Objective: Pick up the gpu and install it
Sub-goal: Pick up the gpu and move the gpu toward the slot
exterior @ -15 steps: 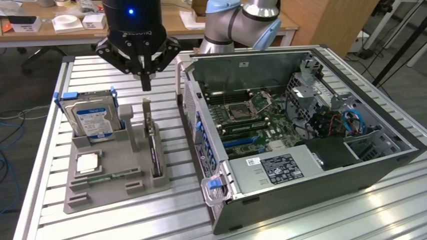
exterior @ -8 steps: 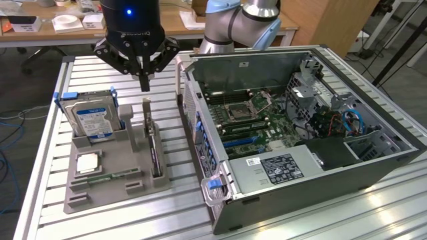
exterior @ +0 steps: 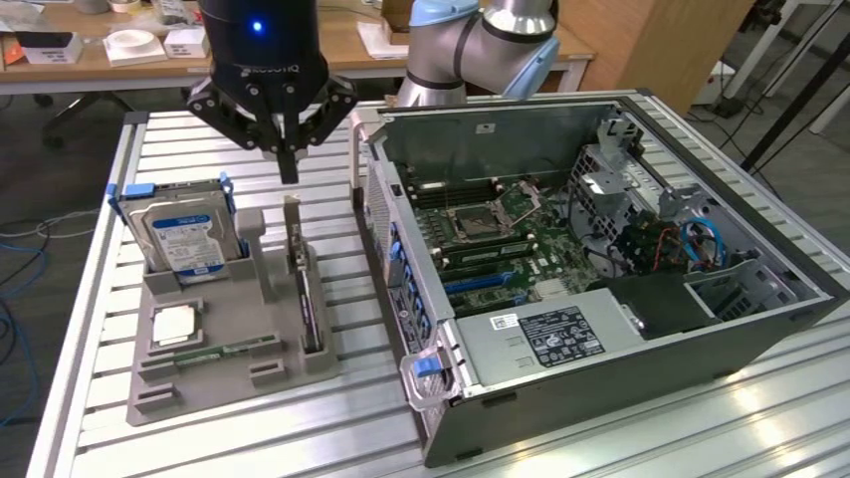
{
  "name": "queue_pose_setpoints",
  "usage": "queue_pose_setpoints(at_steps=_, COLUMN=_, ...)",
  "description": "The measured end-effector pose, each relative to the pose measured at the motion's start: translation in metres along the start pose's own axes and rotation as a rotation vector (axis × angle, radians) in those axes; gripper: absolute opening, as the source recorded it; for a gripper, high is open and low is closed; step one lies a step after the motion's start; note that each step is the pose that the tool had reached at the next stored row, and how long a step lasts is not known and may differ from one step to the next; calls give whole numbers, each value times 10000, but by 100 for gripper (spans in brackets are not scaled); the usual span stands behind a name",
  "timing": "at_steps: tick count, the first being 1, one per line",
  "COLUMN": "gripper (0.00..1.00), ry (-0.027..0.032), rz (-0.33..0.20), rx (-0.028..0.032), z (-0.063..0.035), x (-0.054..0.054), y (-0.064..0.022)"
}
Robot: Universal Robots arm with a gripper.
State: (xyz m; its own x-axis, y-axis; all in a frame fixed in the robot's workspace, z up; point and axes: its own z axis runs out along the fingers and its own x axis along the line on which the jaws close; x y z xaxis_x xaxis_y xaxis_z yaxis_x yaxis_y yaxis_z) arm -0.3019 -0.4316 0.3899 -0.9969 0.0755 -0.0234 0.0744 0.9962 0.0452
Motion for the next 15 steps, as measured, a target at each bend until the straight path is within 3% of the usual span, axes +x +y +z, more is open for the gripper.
queue_pose_setpoints(at_steps=15, gripper=11, ry=1, rz=0, rx=1, z=26, x=-2, y=-39)
